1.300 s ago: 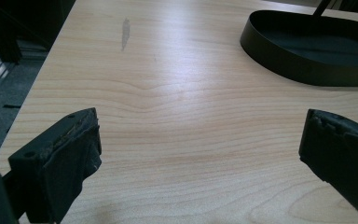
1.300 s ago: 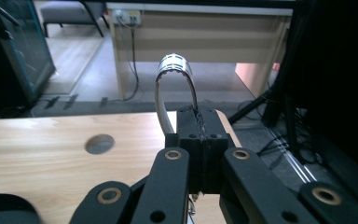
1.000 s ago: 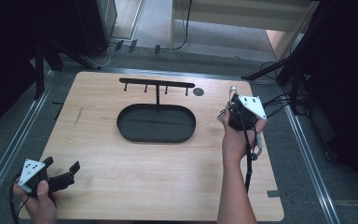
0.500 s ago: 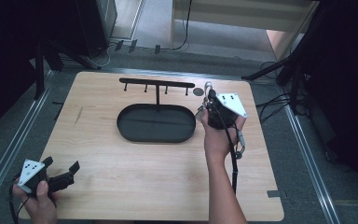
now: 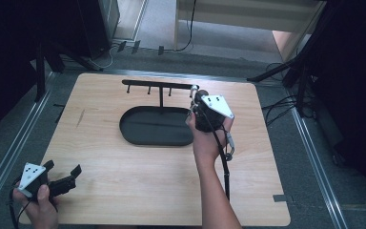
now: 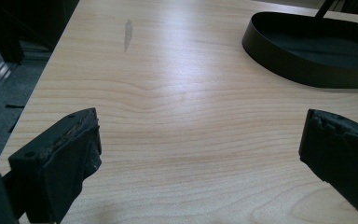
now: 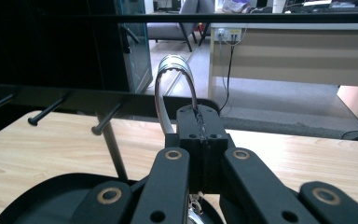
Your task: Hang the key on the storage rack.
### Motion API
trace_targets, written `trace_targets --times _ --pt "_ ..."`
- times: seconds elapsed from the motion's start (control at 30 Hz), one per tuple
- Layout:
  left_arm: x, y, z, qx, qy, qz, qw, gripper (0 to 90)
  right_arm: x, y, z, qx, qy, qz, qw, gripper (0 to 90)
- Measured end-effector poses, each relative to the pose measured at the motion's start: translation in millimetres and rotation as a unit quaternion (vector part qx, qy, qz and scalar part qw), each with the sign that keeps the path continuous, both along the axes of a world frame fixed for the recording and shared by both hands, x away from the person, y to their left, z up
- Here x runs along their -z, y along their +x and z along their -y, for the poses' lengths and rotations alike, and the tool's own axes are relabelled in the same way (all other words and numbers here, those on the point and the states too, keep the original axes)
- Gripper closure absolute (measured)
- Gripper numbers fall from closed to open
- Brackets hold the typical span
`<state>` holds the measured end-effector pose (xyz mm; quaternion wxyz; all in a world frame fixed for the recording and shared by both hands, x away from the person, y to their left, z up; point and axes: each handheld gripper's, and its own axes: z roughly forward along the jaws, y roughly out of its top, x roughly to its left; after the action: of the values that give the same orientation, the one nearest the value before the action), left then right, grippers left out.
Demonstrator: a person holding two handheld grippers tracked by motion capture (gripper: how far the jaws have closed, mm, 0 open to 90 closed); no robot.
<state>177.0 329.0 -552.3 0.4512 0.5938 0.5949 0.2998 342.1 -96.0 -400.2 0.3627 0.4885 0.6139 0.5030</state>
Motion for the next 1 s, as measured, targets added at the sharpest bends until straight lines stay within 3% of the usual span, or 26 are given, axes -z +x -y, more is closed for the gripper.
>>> trace_targets --times 0.53,1.0 --pt "0.0 0.0 -0.4 0.000 -0.001 -0.001 1.0000 0.0 22.8 15.6 -5.8 0.020 -0.017 -0.042 0.9988 90.0" --pt "0.0 0.2 -0.1 0.000 0.000 -0.001 1.0000 0.0 38.2 36.5 -8.7 0.028 -0.020 -0.061 0.9975 90.0"
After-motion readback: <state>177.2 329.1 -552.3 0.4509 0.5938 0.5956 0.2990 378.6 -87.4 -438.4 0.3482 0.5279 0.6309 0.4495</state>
